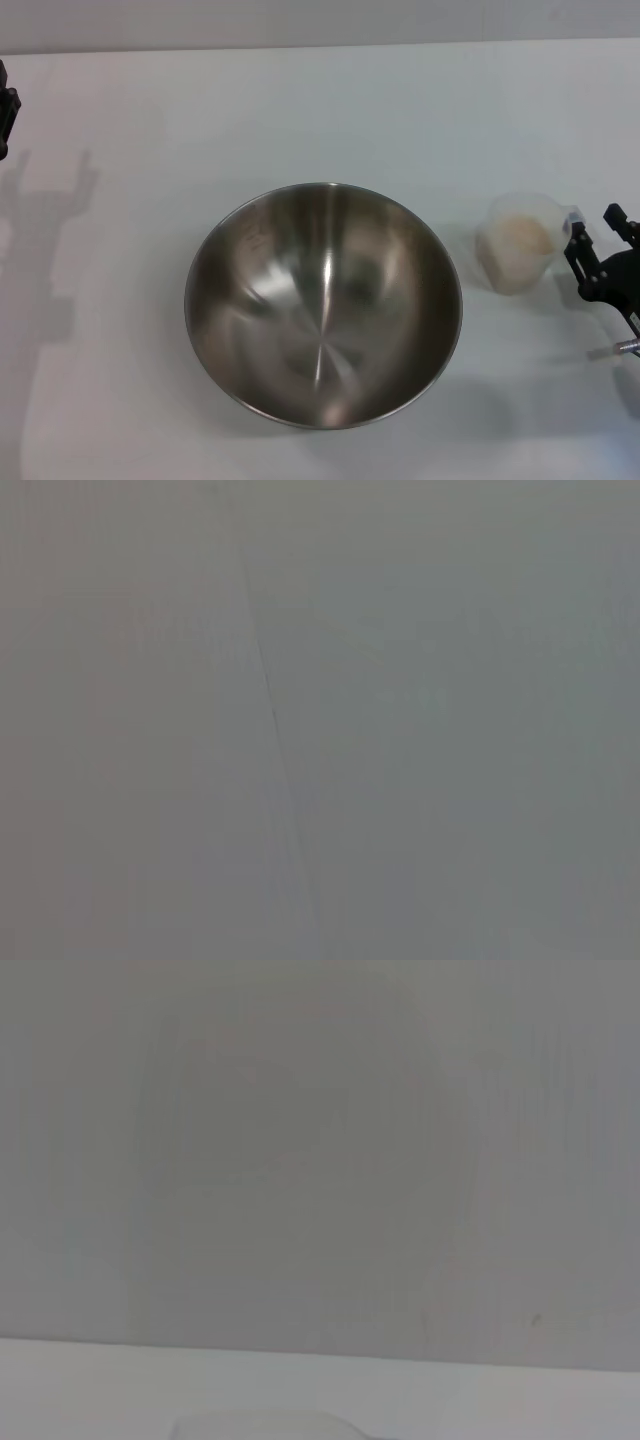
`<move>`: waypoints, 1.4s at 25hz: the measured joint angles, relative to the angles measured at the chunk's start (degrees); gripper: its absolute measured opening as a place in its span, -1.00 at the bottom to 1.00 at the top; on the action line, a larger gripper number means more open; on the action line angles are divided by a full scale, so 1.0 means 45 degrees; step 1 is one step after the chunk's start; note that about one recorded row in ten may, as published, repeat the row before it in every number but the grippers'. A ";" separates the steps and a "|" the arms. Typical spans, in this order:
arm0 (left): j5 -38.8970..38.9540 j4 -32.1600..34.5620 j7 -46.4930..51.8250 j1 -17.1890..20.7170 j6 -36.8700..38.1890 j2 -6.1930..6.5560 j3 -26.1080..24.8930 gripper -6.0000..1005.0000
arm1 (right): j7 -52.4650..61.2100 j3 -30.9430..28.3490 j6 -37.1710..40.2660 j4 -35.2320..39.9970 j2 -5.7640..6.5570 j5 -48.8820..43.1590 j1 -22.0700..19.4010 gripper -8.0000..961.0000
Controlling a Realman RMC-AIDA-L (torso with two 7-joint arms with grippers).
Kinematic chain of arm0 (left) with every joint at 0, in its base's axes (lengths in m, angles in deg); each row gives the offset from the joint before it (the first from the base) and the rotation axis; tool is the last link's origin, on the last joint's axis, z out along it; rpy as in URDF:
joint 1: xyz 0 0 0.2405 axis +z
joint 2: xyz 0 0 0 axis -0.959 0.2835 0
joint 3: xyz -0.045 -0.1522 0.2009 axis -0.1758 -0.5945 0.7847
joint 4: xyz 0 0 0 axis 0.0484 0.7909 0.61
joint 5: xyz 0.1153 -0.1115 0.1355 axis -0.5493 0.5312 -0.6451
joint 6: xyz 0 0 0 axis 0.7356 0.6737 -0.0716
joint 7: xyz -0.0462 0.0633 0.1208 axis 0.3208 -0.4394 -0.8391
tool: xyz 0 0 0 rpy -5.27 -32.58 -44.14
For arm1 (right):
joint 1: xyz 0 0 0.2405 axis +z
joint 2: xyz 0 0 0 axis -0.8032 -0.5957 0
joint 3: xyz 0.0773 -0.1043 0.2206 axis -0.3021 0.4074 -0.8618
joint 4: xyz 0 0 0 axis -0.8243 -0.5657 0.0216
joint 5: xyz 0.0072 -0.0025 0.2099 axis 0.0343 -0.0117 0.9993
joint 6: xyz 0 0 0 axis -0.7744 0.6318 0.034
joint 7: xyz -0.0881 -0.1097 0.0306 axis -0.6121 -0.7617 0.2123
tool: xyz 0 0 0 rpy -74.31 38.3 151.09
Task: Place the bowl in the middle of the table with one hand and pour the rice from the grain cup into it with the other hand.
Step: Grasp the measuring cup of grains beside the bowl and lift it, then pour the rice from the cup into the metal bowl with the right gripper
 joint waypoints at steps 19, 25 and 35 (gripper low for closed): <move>0.0006 0.0111 0.0012 -0.0028 -0.0007 -0.0020 0.0000 0.62 | -0.0188 -0.0166 0.0223 0.0007 -0.0006 0.0000 0.0064 -0.95; 0.0006 0.0133 0.0018 -0.0039 -0.0007 -0.0020 0.0000 0.62 | -0.0216 -0.0246 0.2013 0.0022 0.0008 0.0000 -0.0304 -0.96; 0.0035 0.0295 0.0174 0.0056 -0.0006 -0.0035 -0.0014 0.62 | -0.1124 0.0118 0.6062 -0.0012 0.0051 -0.0709 0.0101 -0.94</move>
